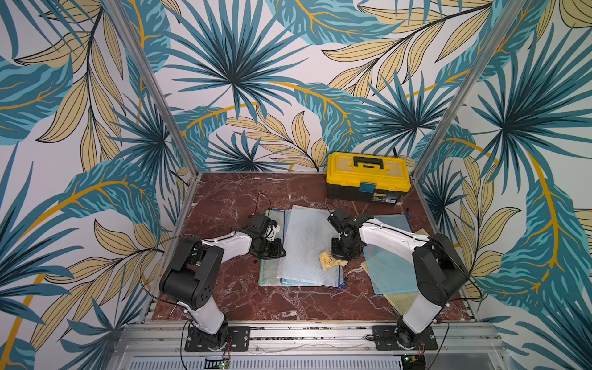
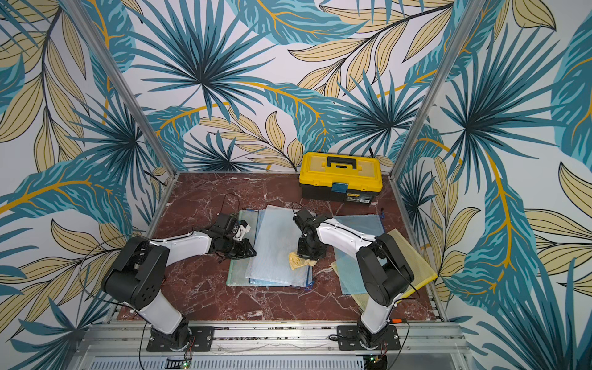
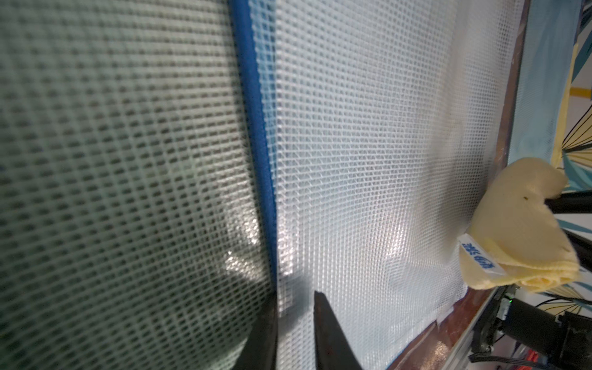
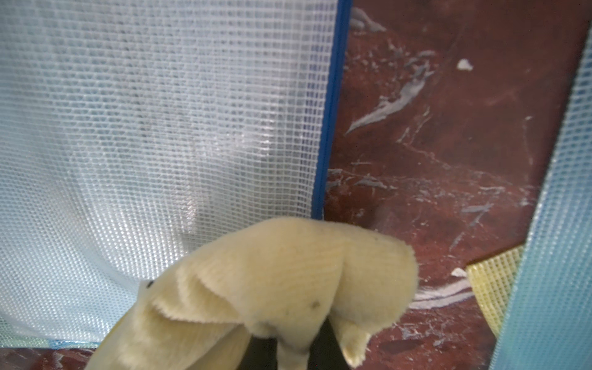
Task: Wipe the document bag
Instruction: Adjust the document bag.
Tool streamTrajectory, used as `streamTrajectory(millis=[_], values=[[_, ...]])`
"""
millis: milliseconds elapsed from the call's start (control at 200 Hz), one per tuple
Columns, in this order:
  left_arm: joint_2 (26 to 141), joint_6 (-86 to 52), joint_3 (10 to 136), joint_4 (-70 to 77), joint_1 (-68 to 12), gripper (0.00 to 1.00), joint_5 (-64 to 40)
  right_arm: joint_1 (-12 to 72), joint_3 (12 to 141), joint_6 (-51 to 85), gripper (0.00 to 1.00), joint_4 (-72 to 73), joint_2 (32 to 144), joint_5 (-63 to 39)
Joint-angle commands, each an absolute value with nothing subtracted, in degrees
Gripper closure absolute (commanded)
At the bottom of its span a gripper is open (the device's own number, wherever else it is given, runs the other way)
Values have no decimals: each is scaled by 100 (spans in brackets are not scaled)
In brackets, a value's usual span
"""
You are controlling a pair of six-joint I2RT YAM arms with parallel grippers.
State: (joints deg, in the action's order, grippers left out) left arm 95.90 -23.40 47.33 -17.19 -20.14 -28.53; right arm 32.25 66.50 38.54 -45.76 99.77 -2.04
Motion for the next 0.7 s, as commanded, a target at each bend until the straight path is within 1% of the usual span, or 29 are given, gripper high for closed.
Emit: streamTrajectory(millis=[0, 170, 501, 551, 631, 696], values=[[9548, -2315, 4636, -1723, -1990, 81, -2836, 3269, 6542, 3887, 100, -4576, 10124, -255], [9296, -2380, 4549, -1723, -1990, 100, -2893, 3311, 6564, 3887, 100, -4558, 10199, -253], [8815, -2653, 4429, -1754, -2003, 100, -3089, 3384, 6598, 3881, 100, -4545, 10362, -265], [8776, -2680, 4434, -1758, -2003, 93, -3209, 3386, 6601, 3873, 100, -4530, 10362, -264], [8743, -2726, 4421, -1765, -2027, 89, -3220, 3390, 6629, 3853, 100, -4542, 10401, -271], [8759, -2716, 4402, -1758, -2026, 82, -3223, 3394, 6658, 3838, 100, -4563, 10449, -264]])
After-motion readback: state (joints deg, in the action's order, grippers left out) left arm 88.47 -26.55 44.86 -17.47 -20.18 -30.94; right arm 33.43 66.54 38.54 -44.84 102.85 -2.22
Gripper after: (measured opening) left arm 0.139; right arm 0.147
